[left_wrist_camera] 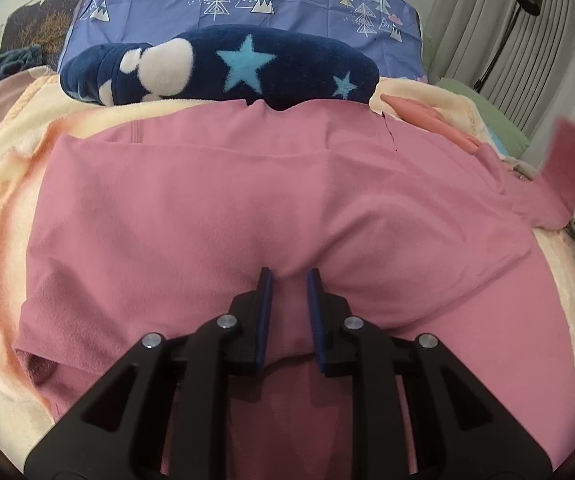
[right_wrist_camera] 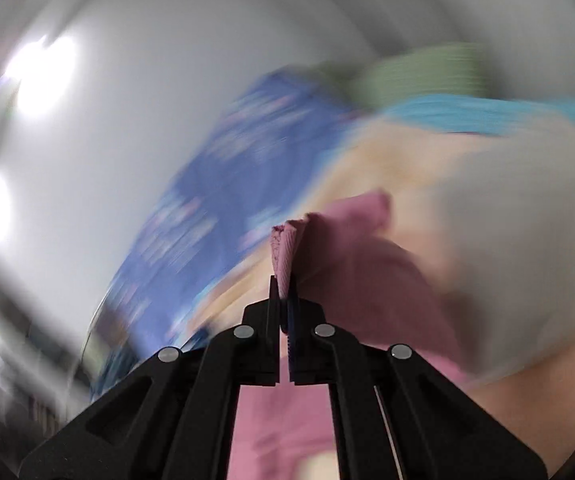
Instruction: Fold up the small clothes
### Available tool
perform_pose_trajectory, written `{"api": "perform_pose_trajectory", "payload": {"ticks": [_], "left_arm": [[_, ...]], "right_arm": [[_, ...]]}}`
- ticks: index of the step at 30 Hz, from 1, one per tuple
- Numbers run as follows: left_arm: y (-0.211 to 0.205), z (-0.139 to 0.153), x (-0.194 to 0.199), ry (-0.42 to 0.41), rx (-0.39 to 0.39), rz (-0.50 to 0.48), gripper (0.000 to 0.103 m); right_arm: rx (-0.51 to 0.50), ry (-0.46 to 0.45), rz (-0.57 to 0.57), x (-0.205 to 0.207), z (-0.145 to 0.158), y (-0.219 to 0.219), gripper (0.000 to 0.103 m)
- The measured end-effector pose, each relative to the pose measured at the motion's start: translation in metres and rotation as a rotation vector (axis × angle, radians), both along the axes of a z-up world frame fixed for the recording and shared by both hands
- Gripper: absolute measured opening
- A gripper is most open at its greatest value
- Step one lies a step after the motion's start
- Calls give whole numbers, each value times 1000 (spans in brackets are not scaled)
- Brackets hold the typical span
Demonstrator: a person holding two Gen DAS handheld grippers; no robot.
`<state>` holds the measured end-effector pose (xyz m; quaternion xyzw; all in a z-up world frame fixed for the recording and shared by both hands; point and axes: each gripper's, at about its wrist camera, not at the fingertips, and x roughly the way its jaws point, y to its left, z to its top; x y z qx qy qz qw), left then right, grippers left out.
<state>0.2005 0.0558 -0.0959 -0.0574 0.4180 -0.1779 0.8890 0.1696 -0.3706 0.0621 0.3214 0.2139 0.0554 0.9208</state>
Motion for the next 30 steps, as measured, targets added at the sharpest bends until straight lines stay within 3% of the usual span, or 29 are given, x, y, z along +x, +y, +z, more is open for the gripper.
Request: {"api": "perform_pose_trajectory", "payload": {"ticks": [4, 6, 8, 12, 14, 16, 17, 21, 26, 28, 29, 30], "left_arm": [[8, -1, 2, 12, -59, -1, 19], [11, -1, 3, 19, -91, -2, 19], [14, -2, 4, 25, -117, -3, 19], [18, -3, 5, 32, -171, -17, 25], [18, 0, 3, 26, -199, -35, 34], [18, 6, -1, 24, -258, -55, 55], [17, 9, -3, 26, -300, -70, 59], [-1, 18, 2, 81, -420, -138, 70], [-44, 13, 32, 189, -417, -167, 76], [-55, 8, 46, 240, -470, -153, 65], [-60, 8, 52, 257, -477, -147, 52], [-66, 7, 57, 273, -466, -152, 16]], "right_arm": [[-147, 30, 334, 26, -30, 142, 2], [-252, 154, 433, 37, -74, 197, 2], [-266, 274, 490, 40, -114, 219, 3], [-255, 352, 517, 29, -146, 226, 6], [-250, 344, 522, 24, -147, 221, 6], [-252, 333, 524, 22, -148, 217, 6], [-250, 329, 525, 20, -151, 217, 6], [-228, 330, 534, 21, -158, 212, 6], [-218, 322, 544, 23, -155, 208, 8], [-222, 319, 554, 18, -152, 207, 15], [-226, 312, 561, 11, -148, 203, 17], [-233, 301, 556, 6, -146, 198, 21]]}}
